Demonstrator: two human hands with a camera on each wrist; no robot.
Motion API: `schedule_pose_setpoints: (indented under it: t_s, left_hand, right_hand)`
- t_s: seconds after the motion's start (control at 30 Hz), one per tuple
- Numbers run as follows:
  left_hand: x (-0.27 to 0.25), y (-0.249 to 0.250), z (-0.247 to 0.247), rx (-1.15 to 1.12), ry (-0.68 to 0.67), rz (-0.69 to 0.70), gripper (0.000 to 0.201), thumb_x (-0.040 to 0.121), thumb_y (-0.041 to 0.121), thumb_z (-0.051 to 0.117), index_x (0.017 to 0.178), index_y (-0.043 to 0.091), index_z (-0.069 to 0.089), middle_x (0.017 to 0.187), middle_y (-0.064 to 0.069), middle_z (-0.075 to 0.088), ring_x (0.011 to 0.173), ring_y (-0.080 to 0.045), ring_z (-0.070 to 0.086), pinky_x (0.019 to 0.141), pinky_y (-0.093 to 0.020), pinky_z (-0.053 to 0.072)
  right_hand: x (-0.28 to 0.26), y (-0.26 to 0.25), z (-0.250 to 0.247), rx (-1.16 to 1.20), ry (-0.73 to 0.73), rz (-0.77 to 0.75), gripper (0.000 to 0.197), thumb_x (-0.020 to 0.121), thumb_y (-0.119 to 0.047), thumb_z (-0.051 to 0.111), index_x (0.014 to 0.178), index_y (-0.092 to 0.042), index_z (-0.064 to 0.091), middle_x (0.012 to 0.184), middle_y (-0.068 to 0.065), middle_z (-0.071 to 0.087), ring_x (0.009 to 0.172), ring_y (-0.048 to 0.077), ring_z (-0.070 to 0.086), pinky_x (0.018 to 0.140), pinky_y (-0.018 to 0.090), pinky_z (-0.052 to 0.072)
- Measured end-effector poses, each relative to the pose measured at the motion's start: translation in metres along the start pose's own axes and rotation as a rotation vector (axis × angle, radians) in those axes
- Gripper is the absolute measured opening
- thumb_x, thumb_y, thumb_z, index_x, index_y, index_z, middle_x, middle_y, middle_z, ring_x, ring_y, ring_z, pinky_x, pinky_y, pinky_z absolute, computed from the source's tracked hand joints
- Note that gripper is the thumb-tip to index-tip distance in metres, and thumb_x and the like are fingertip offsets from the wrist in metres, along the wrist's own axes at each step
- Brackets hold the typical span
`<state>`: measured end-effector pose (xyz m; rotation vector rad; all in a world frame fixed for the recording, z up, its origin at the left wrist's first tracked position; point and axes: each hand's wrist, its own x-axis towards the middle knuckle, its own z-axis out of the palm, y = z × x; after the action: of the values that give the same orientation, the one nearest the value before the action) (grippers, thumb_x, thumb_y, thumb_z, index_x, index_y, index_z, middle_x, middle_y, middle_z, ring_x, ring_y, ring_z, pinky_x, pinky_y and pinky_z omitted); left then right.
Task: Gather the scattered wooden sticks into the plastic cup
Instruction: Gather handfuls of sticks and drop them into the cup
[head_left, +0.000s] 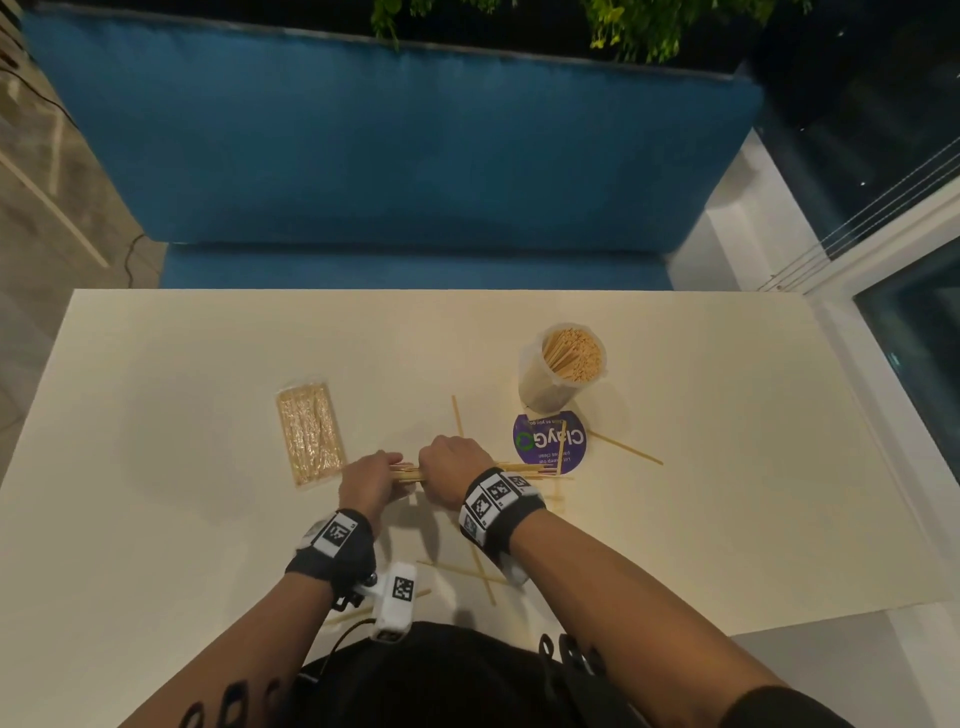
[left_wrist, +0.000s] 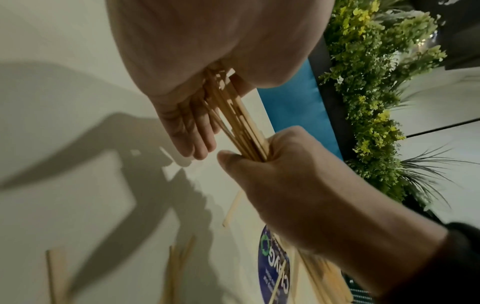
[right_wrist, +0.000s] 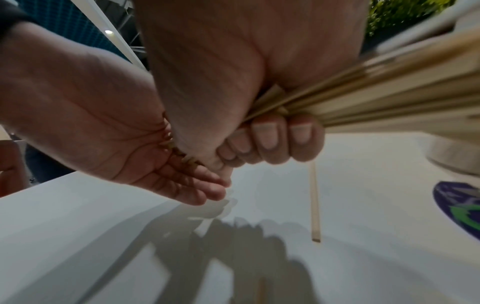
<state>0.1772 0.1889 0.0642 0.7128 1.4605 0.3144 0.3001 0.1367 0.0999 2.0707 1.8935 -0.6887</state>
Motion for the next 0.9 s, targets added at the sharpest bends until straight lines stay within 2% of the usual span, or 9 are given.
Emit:
schedule_pose_setpoints:
  t_s: [0.13,0.27,0.33,0.47,0.57,0.63,0.73,0.83,0.9]
  left_hand:
    - [0.002,0.005,0.001,-0.123,0.063,-0.035,0.036,0.108,0.018,0.036,0.118,-0.005,0.061,0.109,-0.022,0.069,0.094,-0.034,0.065,0.073,-0.036,0.054]
    - [0.000,0.002,0.013,-0.026,0.035,0.010,0.038,0.106,0.017,0.036,0.104,-0.002,0.069,0.112,-0.021,0.069,0.087,-0.029,0.065,0.081,-0.041,0.055]
    - [0.001,0.004,0.011,-0.061,0.064,0.038,0.043,0.107,0.022,0.035,0.101,0.002,0.072,0.109,-0.018,0.072,0.085,-0.027,0.065,0.081,-0.039,0.055]
    - [-0.007,0.008,0.014,-0.292,-0.041,0.014,0.046,0.110,0.035,0.035,0.115,0.002,0.066,0.095,-0.014,0.069,0.083,-0.024,0.063,0.086,-0.041,0.051]
    - [-0.013,0.017,0.007,-0.544,-0.165,0.026,0.052,0.108,0.046,0.034,0.123,0.004,0.059,0.100,-0.017,0.071,0.089,-0.027,0.067,0.084,-0.039,0.052]
    - [-0.012,0.019,0.000,-0.590,-0.232,0.021,0.038,0.101,0.019,0.039,0.129,0.000,0.056,0.098,-0.016,0.073,0.089,-0.027,0.068,0.087,-0.039,0.051]
    - [-0.021,0.010,0.005,-0.288,-0.486,0.005,0.056,0.082,-0.008,0.038,0.136,-0.008,0.052,0.124,-0.023,0.067,0.112,-0.038,0.065,0.098,-0.045,0.052]
    - [-0.036,0.006,0.016,-0.032,-0.659,0.091,0.043,0.085,0.000,0.059,0.127,-0.009,0.059,0.124,-0.024,0.068,0.111,-0.038,0.068,0.091,-0.044,0.058]
    - [-0.044,0.007,0.023,0.042,-0.606,0.192,0.040,0.080,0.009,0.074,0.117,-0.006,0.067,0.113,-0.021,0.074,0.101,-0.036,0.072,0.085,-0.040,0.060]
  right_hand:
    - [-0.001,-0.004,0.003,0.022,0.004,-0.001,0.021,0.099,-0.015,0.053,0.111,-0.006,0.068,0.104,0.017,0.065,0.094,0.036,0.067,0.071,0.039,0.045]
    - [0.003,-0.013,0.000,0.071,0.066,-0.033,0.035,0.099,-0.016,0.056,0.133,-0.020,0.062,0.102,0.013,0.066,0.091,0.032,0.067,0.077,0.040,0.052]
    - [0.005,-0.013,-0.003,0.068,0.076,-0.022,0.026,0.100,-0.019,0.057,0.123,-0.012,0.066,0.104,0.015,0.067,0.095,0.034,0.069,0.076,0.040,0.051]
    - [0.007,-0.009,-0.005,0.136,0.157,-0.037,0.030,0.097,-0.019,0.061,0.127,-0.018,0.067,0.102,0.015,0.068,0.091,0.033,0.068,0.078,0.040,0.051]
    - [0.010,-0.003,-0.009,0.252,0.262,-0.004,0.025,0.096,-0.024,0.062,0.119,-0.021,0.070,0.095,0.014,0.072,0.085,0.033,0.069,0.073,0.038,0.051]
    - [0.013,0.004,-0.012,0.384,0.352,0.050,0.019,0.096,-0.026,0.060,0.105,-0.018,0.074,0.082,0.013,0.071,0.073,0.031,0.067,0.068,0.037,0.047]
    - [0.013,0.015,-0.025,0.740,0.520,0.208,0.044,0.100,-0.028,0.058,0.058,-0.020,0.050,0.051,0.002,0.047,0.052,0.024,0.043,0.059,0.031,0.033]
    - [0.010,0.017,-0.037,0.797,0.597,0.216,0.058,0.104,-0.036,0.055,0.054,-0.021,0.031,0.046,-0.004,0.034,0.047,0.018,0.029,0.049,0.028,0.026]
    - [0.008,0.017,-0.039,0.852,0.635,0.210,0.058,0.104,-0.038,0.056,0.054,-0.018,0.034,0.047,-0.003,0.034,0.046,0.014,0.027,0.047,0.021,0.028]
